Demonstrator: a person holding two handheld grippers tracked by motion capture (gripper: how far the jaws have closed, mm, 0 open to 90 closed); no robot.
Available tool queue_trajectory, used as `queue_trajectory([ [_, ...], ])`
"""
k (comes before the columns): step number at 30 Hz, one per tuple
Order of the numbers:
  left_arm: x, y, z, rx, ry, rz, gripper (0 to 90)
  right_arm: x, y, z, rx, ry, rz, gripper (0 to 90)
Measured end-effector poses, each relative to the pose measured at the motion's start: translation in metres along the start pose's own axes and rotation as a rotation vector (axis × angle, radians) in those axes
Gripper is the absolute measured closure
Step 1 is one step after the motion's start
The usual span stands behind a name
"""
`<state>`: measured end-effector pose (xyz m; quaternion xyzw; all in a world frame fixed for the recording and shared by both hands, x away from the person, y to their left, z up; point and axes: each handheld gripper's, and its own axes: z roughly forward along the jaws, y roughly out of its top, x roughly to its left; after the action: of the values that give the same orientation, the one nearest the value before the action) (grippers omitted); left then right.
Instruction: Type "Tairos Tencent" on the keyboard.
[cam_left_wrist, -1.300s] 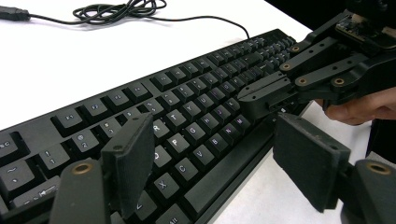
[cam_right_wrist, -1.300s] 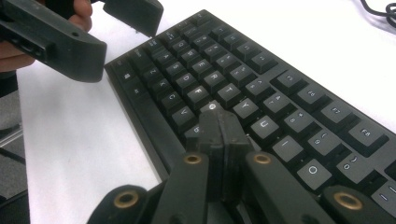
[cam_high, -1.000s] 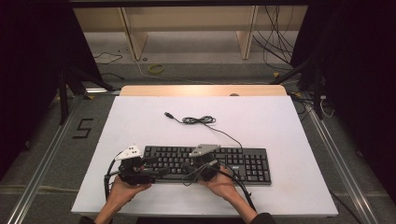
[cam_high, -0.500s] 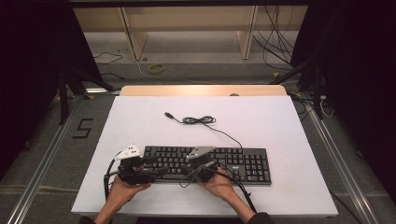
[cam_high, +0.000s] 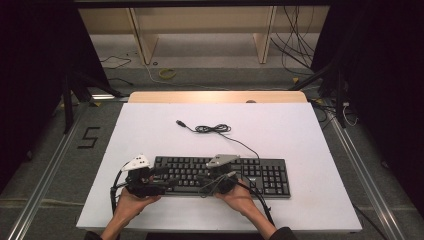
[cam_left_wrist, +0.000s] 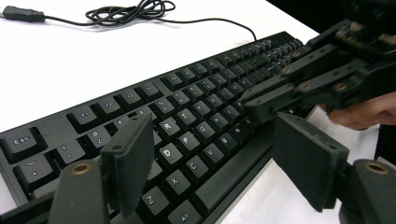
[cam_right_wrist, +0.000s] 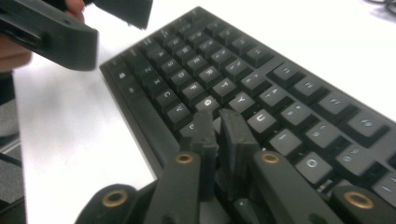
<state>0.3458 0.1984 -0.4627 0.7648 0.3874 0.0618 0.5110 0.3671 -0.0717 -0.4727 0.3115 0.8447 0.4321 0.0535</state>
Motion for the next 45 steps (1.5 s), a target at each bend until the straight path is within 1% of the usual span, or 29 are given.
queue_trajectory([
  [3,0.000,0.000,0.000,-0.002,0.004,0.002,29.6,-0.002,-0.002,-0.009,-0.025,0.004,0.006,81.6],
  [10,0.001,0.001,0.001,0.000,0.015,0.004,30.1,-0.008,-0.008,-0.026,-0.061,0.003,0.022,72.2],
  [16,0.001,0.002,0.003,0.001,0.022,-0.007,30.8,-0.009,-0.011,-0.038,-0.094,0.013,0.033,63.1],
  [20,0.001,0.003,0.005,0.004,0.026,-0.007,31.3,-0.009,-0.014,-0.045,-0.103,0.012,0.040,58.3],
  [26,0.000,0.005,0.008,0.009,0.021,0.000,32.7,-0.011,-0.019,-0.054,-0.121,0.005,0.058,53.6],
  [32,0.001,0.007,0.013,0.024,0.024,-0.005,33.9,-0.014,-0.022,-0.061,-0.135,-0.006,0.073,47.2],
  [34,0.001,0.008,0.015,0.035,0.025,0.001,34.2,-0.015,-0.024,-0.062,-0.139,-0.009,0.078,47.3],
  [38,0.000,0.010,0.018,0.034,0.028,-0.001,35.3,-0.016,-0.025,-0.066,-0.143,-0.015,0.084,45.9],
  [45,0.002,0.013,0.020,0.041,0.038,0.004,38.2,-0.016,-0.028,-0.069,-0.151,-0.030,0.077,42.9],
])
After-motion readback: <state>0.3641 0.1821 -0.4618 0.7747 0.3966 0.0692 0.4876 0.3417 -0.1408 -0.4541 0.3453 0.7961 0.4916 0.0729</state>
